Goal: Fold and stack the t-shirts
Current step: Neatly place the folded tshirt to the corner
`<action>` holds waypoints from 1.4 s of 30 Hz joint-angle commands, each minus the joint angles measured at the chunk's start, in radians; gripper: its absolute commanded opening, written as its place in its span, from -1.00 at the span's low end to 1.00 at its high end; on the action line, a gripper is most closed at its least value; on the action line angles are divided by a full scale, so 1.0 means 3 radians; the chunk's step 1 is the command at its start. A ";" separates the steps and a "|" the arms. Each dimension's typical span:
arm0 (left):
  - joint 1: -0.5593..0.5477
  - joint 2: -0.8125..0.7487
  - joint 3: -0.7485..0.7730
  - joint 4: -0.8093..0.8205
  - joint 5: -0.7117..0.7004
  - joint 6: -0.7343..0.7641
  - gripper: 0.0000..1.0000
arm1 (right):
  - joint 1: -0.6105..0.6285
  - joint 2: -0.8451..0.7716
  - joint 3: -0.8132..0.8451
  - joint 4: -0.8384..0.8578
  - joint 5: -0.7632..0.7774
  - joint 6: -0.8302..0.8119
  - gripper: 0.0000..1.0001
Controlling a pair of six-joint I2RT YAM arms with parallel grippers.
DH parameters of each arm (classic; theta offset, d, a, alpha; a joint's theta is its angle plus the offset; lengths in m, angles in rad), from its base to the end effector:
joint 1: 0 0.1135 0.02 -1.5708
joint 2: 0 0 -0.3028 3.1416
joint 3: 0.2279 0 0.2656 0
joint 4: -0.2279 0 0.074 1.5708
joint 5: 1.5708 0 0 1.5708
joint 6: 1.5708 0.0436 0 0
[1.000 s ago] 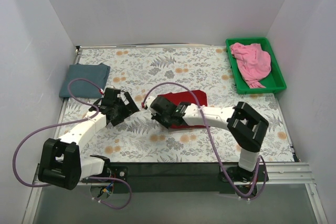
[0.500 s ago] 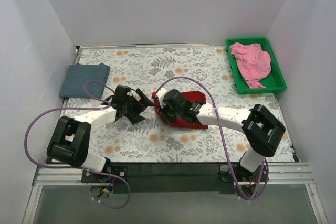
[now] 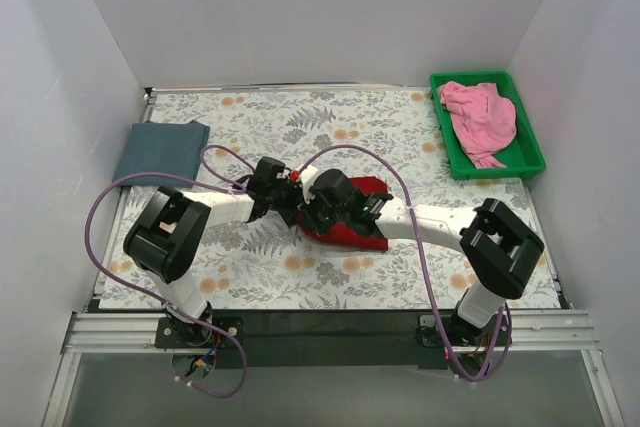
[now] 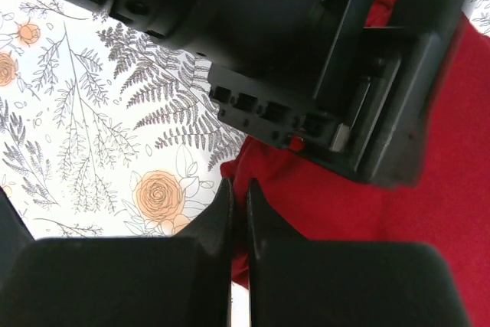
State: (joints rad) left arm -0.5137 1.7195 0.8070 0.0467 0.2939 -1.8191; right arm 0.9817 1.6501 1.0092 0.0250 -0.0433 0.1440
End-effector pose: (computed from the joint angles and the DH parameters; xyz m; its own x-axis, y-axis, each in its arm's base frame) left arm 0.2948 -0.1808 0.1569 -0.4514 -0.8106 0.3731 -0.7987 0.1806 -0.5739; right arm 0.2114 0.3197 0.2408 -0.4397 -0.3999 -0.8042 -0.7954 0.5892 0.1419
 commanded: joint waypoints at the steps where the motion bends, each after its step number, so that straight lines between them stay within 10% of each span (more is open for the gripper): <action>1: -0.0031 0.0087 -0.0067 -0.0176 -0.0319 0.0157 -0.11 | 0.0000 -0.0060 -0.0045 0.0249 -0.0132 0.0082 -0.97; 5: -0.0026 -0.0030 0.0019 -0.0350 -0.0555 0.0438 -1.00 | 0.0000 -0.0024 -0.0035 0.0249 -0.0183 0.0088 -0.88; 11: 0.0132 -0.0091 0.0281 -0.0687 -0.0897 0.1348 -1.00 | -0.0005 -0.0136 0.0062 0.0106 -0.0280 0.0077 0.02; 17: 0.0484 -0.0179 0.0776 -0.1137 -0.1373 0.2585 -1.00 | -0.0056 -0.0503 0.0021 -0.0415 -0.0061 0.0016 0.50; 25: 0.0863 -0.0020 0.1375 -0.1302 -0.2549 0.4170 -1.00 | -0.0123 -0.1015 -0.0301 -0.1136 0.0328 -0.0010 0.53; 42: 0.1625 0.0455 0.2612 -0.1679 -0.1998 0.5496 -1.00 | -0.0225 -0.0699 0.0302 -0.1970 0.0661 0.0026 0.52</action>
State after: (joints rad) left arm -0.0692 1.8530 1.5063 -0.3958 -0.3309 -0.2565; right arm 0.9306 1.4170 1.0420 -0.5205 0.1253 0.1539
